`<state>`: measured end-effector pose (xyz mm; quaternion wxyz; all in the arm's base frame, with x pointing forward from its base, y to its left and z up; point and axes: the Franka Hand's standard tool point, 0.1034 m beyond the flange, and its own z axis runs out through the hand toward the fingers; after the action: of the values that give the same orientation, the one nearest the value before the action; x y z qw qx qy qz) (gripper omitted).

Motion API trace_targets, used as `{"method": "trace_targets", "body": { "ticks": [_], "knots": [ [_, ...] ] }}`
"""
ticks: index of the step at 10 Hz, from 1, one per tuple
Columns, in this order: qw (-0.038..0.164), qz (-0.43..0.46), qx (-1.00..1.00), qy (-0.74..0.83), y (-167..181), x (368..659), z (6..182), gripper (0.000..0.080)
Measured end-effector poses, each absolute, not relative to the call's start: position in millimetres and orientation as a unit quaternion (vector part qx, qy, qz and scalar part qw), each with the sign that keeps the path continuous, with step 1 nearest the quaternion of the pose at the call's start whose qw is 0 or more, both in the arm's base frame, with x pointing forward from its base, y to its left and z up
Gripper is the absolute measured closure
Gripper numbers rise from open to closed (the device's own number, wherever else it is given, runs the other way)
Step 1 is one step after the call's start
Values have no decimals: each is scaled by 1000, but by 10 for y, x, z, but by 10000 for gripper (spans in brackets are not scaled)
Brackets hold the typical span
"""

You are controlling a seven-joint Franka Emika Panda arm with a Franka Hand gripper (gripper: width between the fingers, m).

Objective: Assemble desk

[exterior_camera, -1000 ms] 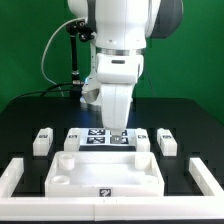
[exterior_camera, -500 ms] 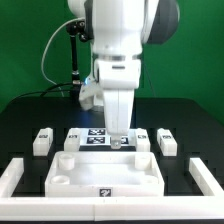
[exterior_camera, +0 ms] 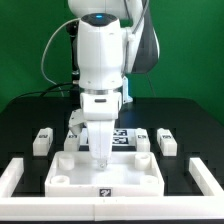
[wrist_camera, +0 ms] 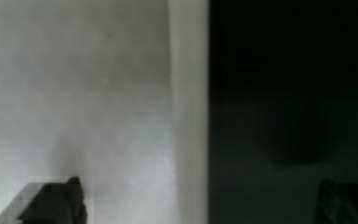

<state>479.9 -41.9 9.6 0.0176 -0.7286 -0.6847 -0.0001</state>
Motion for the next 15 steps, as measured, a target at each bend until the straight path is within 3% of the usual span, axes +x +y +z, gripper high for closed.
{"method": "trace_targets", "body": {
  "ticks": [2, 3, 4, 5, 6, 12, 15],
  "knots": [
    [18, 1, -729, -684, -421, 4789, 88, 382],
    [18, 1, -729, -684, -421, 4788, 88, 382],
    [19, 1, -729, -684, -421, 4786, 86, 583],
    [19, 1, -729, -684, -420, 4786, 86, 714],
    [18, 1, -729, -684, -422, 4789, 89, 746],
    [17, -1, -729, -684, -397, 4817, 96, 746],
    [17, -15, -716, -697, -149, 5012, 87, 745]
  ]
}}
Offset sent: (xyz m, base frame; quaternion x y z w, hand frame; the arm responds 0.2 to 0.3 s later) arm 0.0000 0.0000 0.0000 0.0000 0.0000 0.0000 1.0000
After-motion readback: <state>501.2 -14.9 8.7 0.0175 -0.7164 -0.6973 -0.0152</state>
